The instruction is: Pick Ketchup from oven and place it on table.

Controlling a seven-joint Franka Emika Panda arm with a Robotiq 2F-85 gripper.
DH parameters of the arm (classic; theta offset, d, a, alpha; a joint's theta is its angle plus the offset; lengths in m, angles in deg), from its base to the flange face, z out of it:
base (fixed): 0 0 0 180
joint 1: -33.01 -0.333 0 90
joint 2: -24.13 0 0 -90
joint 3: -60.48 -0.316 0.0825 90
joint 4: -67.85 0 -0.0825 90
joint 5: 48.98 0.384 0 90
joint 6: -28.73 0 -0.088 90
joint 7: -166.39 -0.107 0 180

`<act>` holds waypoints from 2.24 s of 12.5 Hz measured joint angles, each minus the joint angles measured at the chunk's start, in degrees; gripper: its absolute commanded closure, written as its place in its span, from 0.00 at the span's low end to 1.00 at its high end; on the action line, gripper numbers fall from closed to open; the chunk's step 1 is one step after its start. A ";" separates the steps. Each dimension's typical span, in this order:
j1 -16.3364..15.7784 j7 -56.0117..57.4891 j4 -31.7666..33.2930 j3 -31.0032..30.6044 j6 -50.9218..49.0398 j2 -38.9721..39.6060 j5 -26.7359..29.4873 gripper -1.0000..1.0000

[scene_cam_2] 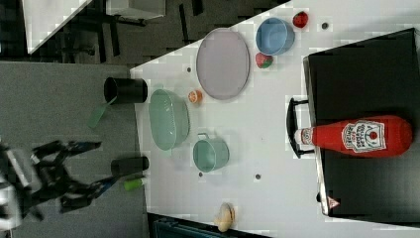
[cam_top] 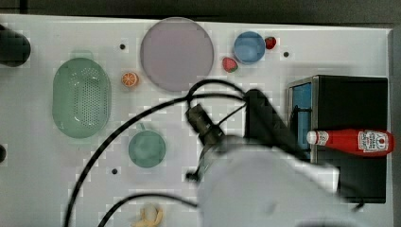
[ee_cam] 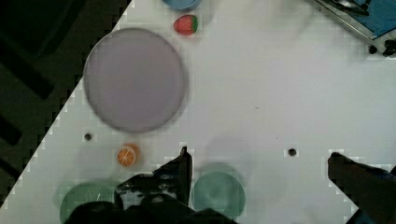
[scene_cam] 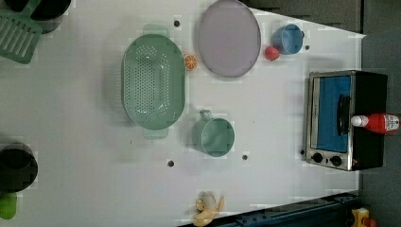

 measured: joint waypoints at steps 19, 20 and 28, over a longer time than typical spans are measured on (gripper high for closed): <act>6.84 -0.04 0.22 31.50 24.34 31.14 1.20 0.00; 6.66 0.58 -1.40 31.87 26.77 32.57 2.05 0.00; 9.22 4.45 -2.85 33.24 30.13 42.03 7.64 0.37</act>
